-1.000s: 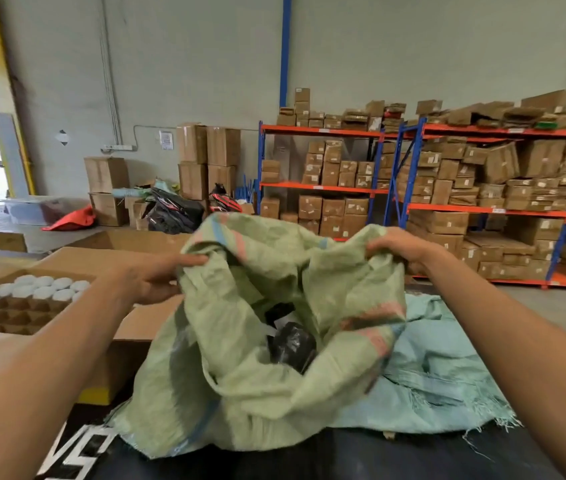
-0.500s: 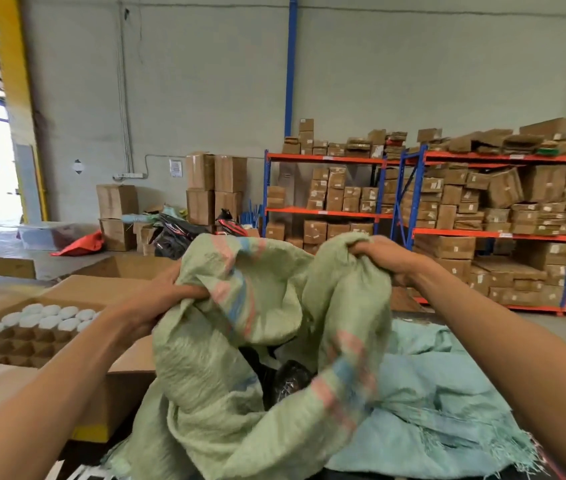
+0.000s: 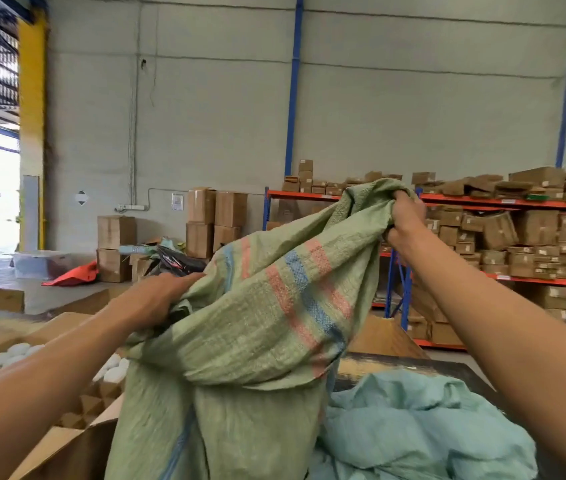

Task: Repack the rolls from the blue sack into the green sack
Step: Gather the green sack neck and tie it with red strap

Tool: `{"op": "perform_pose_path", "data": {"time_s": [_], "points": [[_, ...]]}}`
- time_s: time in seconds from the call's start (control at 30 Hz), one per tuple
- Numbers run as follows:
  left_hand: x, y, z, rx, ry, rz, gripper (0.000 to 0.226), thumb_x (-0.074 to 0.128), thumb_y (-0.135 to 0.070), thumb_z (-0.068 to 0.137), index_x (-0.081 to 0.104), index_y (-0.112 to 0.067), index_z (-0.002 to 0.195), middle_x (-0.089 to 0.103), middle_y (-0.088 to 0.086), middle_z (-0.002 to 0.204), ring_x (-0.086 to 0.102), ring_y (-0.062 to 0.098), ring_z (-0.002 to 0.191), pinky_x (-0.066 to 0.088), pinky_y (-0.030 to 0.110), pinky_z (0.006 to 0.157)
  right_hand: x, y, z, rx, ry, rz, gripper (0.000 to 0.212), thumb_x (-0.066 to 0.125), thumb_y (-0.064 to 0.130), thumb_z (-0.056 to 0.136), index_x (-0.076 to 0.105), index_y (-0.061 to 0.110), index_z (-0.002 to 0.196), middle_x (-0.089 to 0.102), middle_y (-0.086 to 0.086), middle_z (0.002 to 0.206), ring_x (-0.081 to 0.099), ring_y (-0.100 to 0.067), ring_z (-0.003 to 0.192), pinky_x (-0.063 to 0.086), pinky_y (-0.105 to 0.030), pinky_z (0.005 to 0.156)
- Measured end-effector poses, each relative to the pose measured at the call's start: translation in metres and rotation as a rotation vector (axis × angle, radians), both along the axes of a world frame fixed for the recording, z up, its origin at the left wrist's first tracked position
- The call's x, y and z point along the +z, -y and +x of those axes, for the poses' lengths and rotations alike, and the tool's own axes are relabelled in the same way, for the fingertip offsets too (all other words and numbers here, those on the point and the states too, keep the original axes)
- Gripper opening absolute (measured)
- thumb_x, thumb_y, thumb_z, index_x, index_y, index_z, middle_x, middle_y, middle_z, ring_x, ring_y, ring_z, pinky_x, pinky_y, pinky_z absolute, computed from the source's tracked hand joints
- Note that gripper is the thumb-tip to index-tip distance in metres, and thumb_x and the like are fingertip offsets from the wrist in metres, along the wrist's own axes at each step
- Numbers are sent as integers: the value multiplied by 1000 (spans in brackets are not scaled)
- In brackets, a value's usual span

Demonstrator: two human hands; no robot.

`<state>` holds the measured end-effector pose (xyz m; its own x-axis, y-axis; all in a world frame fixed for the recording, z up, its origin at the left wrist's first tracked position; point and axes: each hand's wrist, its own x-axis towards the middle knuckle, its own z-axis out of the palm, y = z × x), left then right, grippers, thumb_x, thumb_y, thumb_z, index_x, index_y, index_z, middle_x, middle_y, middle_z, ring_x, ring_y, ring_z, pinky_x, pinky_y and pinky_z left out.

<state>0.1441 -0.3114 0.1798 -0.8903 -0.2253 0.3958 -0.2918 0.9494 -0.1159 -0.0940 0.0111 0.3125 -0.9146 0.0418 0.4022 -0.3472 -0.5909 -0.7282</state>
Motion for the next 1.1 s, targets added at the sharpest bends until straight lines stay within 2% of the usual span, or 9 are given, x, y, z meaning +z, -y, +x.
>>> {"op": "perform_pose_path", "data": {"time_s": [0.13, 0.23, 0.4, 0.53, 0.63, 0.7, 0.9, 1.0, 1.1], "points": [[9, 18, -1, -75, -289, 152, 60, 69, -37, 78, 48, -37, 134, 70, 2, 115, 66, 24, 99, 53, 40, 86, 9, -23, -13, -65, 21, -50, 23, 45, 5, 99, 62, 10, 115, 68, -6, 92, 68, -22, 85, 57, -37, 79], [22, 24, -4, -113, -423, 213, 44, 77, -28, 76, 62, -22, 118, 72, 9, 108, 65, 30, 97, 47, 34, 78, 12, -40, -19, -121, 19, -107, 24, 42, 3, 99, 61, 9, 113, 66, -4, 88, 67, -20, 82, 58, -31, 68], [48, 15, -9, -141, -592, 99, 33, 72, -14, 78, 58, -20, 108, 70, 14, 90, 65, 36, 84, 41, 33, 64, 29, -65, -4, -224, -28, -145, 20, 44, 3, 98, 60, 15, 101, 65, 1, 84, 66, -7, 63, 57, -24, 58], [60, -8, -18, -215, -661, 67, 34, 73, -9, 77, 56, -18, 105, 70, 14, 86, 64, 36, 78, 39, 35, 61, 26, -93, -4, -321, -13, -71, 35, 46, 9, 95, 61, 7, 128, 68, -3, 108, 68, -15, 90, 56, -27, 75], [66, -23, -25, -276, -708, 58, 35, 74, -8, 77, 56, -21, 105, 70, 12, 87, 64, 34, 78, 41, 35, 63, 19, -119, -1, -363, 2, -39, 20, 46, 10, 96, 66, 11, 93, 65, -1, 89, 61, -12, 74, 50, -24, 64], [74, -31, -27, -298, -720, 69, 42, 78, -12, 75, 56, -23, 108, 70, 12, 89, 64, 34, 80, 48, 39, 66, 17, -135, 2, -368, 23, -77, 21, 48, 14, 95, 61, 17, 79, 67, -4, 92, 63, -17, 80, 52, -28, 68], [101, -57, -25, -330, -827, 191, 40, 77, -4, 71, 57, -29, 96, 65, 3, 79, 63, 26, 78, 46, 34, 65, 38, -176, 24, -330, 33, -217, 19, 50, 19, 99, 52, 19, 80, 65, -2, 90, 67, -16, 77, 58, -34, 76], [115, -72, -17, -343, -906, 182, 46, 75, 0, 70, 54, -34, 94, 59, -2, 80, 60, 20, 81, 41, 27, 67, 52, -191, 32, -292, 1, -238, 16, 54, 22, 97, 58, 16, 83, 68, -4, 91, 71, -24, 91, 59, -42, 84], [131, -88, -14, -353, -1018, 201, 43, 70, 6, 72, 59, -28, 96, 63, 6, 86, 55, 14, 85, 40, 17, 67, 59, -204, 32, -302, -17, -207, 13, 57, 23, 95, 61, 14, 87, 72, -8, 98, 72, -26, 93, 59, -47, 84]]}}
